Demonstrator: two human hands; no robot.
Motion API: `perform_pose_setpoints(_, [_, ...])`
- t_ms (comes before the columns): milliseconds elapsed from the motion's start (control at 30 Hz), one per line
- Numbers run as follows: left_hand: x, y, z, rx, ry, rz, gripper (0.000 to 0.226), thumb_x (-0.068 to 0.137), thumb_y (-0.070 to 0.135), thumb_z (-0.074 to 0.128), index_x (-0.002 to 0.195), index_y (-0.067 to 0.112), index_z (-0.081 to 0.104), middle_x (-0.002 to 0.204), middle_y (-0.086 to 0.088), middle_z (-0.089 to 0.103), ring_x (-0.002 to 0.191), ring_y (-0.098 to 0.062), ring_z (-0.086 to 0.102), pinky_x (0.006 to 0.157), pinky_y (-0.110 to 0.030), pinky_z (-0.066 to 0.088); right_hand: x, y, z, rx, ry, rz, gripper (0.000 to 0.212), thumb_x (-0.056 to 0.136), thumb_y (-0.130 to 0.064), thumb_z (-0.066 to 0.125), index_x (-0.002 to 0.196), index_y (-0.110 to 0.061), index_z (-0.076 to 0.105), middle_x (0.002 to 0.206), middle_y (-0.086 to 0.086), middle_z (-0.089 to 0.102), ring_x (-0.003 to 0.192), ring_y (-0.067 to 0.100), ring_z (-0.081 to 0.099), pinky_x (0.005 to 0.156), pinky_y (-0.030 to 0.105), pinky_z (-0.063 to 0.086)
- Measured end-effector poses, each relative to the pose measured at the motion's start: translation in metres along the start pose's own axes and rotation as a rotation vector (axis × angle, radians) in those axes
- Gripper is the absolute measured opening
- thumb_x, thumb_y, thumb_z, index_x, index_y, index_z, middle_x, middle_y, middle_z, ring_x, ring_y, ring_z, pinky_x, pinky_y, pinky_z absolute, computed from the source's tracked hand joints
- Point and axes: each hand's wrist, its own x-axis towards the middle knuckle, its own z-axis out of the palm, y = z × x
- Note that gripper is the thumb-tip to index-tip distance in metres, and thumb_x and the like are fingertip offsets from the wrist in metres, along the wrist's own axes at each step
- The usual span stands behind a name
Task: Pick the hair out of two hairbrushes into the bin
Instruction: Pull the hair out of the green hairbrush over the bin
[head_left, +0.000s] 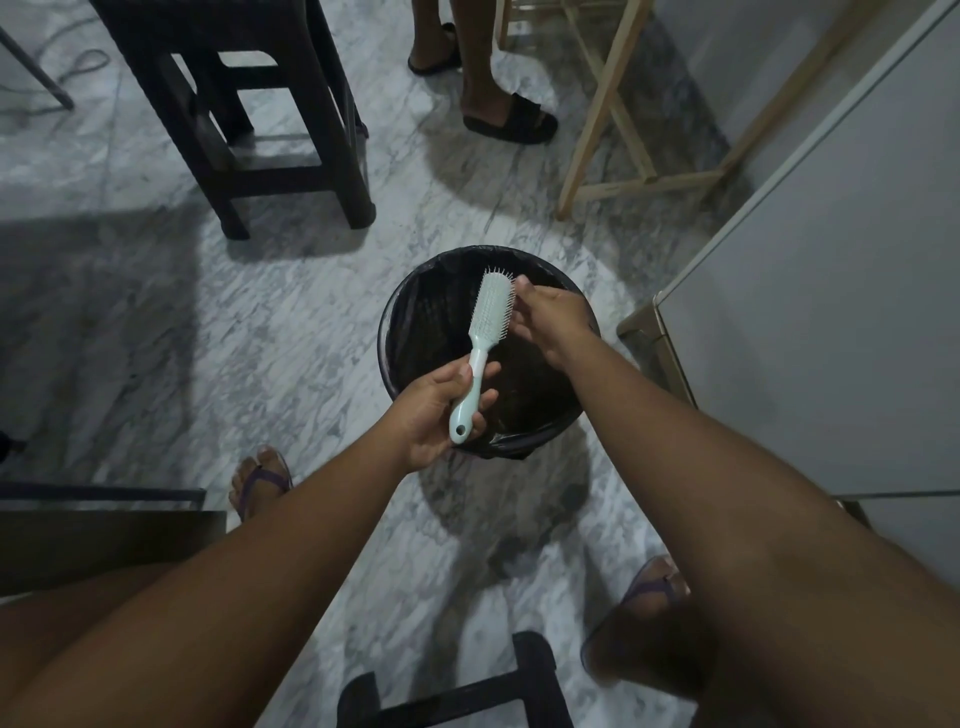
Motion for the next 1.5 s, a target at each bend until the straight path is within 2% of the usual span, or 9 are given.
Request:
perform_pose_setpoints(133, [-0.005,-0.003,-0.001,0.015,0.026,0.006,0.034,0.105,0.015,0.043,0.136,0.014,0.055,0.128,-0.003,0.069,0.089,-0.018,0.067,0.060,-0.027,0.053,-0.008,-0.002,0.008,-0.120,0.075,-0.007,0.037,0.106,-0.014,0.038,0.135,0.006,0.048,0.132,0.024,0.060,0.114,0.036,0.065,0.076,0.033,0.059])
perform_pose_setpoints(267, [-0.012,-0.002,0.002,0.002,0.049,0.006,0.032,0.105,0.015,0.042,0.134,0.012,0.056,0.124,-0.003,0.071,0.092,-0.019,0.071,0.061,-0.027,0.055,-0.025,-0.002,0.016,-0.323,0.140,-0.243,0.059,0.093,-0.048,0.060,0.132,-0.003,0.057,0.117,0.012,0.071,0.099,0.020,0.072,0.084,0.036,0.061])
perform_pose_setpoints(367, [-0.017,0.000,0.008,-0.002,0.054,0.001,0.031,0.106,0.015,0.041,0.132,0.013,0.057,0.121,-0.003,0.072,0.092,-0.019,0.072,0.058,-0.026,0.053,-0.037,-0.005,0.019,-0.604,0.146,-0.399,0.071,0.080,-0.051,0.074,0.128,-0.001,0.061,0.125,0.009,0.069,0.117,0.016,0.064,0.104,0.032,0.049])
perform_pose_setpoints(500, [-0.021,0.006,0.018,0.019,0.047,0.008,0.032,0.105,0.016,0.043,0.134,0.013,0.056,0.123,-0.003,0.072,0.093,-0.019,0.073,0.058,-0.026,0.053,-0.048,-0.014,0.018,-0.643,0.124,-0.462,0.050,0.084,-0.030,0.077,0.117,0.004,0.066,0.125,0.015,0.068,0.115,0.025,0.065,0.098,0.034,0.049])
perform_pose_setpoints(633, [-0.022,0.015,0.029,0.043,0.039,0.016,0.035,0.105,0.016,0.043,0.138,0.014,0.054,0.124,-0.002,0.071,0.093,-0.019,0.071,0.057,-0.026,0.052,-0.055,-0.024,0.016,-0.589,0.126,-0.451,0.040,0.084,-0.023,0.077,0.112,0.005,0.068,0.113,0.019,0.072,0.105,0.029,0.069,0.095,0.042,0.054])
perform_pose_setpoints(900, [-0.009,0.020,0.035,0.090,0.019,-0.015,0.035,0.104,0.009,0.043,0.137,0.015,0.054,0.128,0.001,0.069,0.107,-0.021,0.071,0.072,-0.032,0.058,-0.040,-0.028,0.011,-0.546,0.127,-0.400,0.037,0.085,-0.021,0.076,0.112,0.003,0.069,0.112,0.017,0.073,0.103,0.025,0.069,0.095,0.041,0.054])
perform_pose_setpoints(1167, [0.012,0.003,0.023,0.099,0.068,-0.097,0.037,0.105,0.009,0.042,0.140,0.014,0.050,0.126,0.002,0.070,0.108,-0.022,0.071,0.071,-0.035,0.059,-0.017,-0.002,0.002,-0.603,0.112,-0.343,0.032,0.084,-0.026,0.076,0.112,-0.011,0.073,0.105,0.004,0.077,0.093,0.013,0.072,0.090,0.038,0.059])
perform_pose_setpoints(1400, [0.013,0.011,0.032,0.104,0.084,-0.091,0.029,0.102,0.005,0.047,0.125,0.020,0.058,0.130,-0.011,0.067,0.111,-0.026,0.069,0.079,-0.042,0.061,-0.018,-0.011,-0.002,-0.617,0.123,-0.348,0.031,0.084,-0.027,0.075,0.113,-0.014,0.074,0.103,0.000,0.077,0.091,0.009,0.072,0.087,0.033,0.059])
perform_pose_setpoints(1500, [0.004,0.022,0.048,0.116,0.075,-0.065,0.032,0.102,0.004,0.047,0.129,0.016,0.056,0.130,-0.014,0.066,0.111,-0.027,0.069,0.080,-0.044,0.061,-0.029,-0.032,-0.004,-0.627,0.130,-0.364,0.029,0.085,-0.027,0.073,0.112,-0.015,0.074,0.102,-0.001,0.077,0.090,0.008,0.071,0.080,0.025,0.058])
